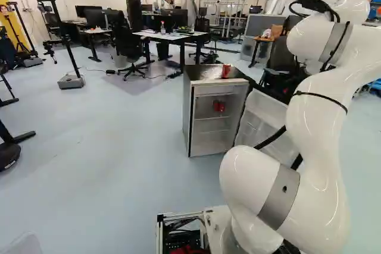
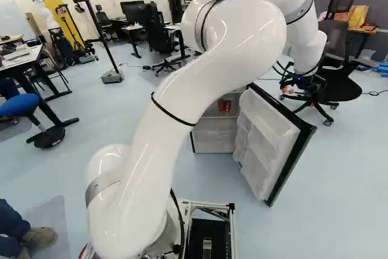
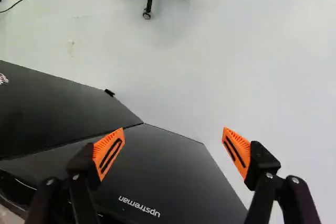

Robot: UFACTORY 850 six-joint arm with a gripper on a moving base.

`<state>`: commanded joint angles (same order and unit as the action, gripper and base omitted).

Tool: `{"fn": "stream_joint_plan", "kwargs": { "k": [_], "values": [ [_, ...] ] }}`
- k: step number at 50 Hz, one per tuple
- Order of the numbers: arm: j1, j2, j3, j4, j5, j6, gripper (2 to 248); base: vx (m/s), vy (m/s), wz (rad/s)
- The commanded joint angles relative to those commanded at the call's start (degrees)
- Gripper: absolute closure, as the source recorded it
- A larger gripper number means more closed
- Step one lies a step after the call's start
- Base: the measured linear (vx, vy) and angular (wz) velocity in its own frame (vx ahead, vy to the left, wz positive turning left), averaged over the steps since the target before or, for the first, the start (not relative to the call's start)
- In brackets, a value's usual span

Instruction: Grab a drink from the fridge

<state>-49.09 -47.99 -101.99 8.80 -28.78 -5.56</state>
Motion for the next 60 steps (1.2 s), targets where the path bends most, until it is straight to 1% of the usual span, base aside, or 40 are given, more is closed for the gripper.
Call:
{"fn": "stream_joint_plan", "kwargs": {
  "k": [8, 23, 32, 56, 60],
  "values": [
    [-0.3, -1.0, -1.5, 0.6, -3.1, 0.0, 3, 0.0, 0.0, 0.0],
    [-0.3, -1.0, -1.5, 1.8, -9.0, 0.0, 3, 0.0, 0.0, 0.0],
    [-0.3, -1.6, -1.8, 1.8, -9.0, 0.0, 3, 0.0, 0.0, 0.0],
    [-0.3, -5.1, -3.2, 1.8, -9.0, 0.0, 3, 0.0, 0.0, 0.0],
    [-0.3, -5.1, -3.2, 1.8, -9.0, 0.0, 3, 0.0, 0.0, 0.0]
  ]
}}
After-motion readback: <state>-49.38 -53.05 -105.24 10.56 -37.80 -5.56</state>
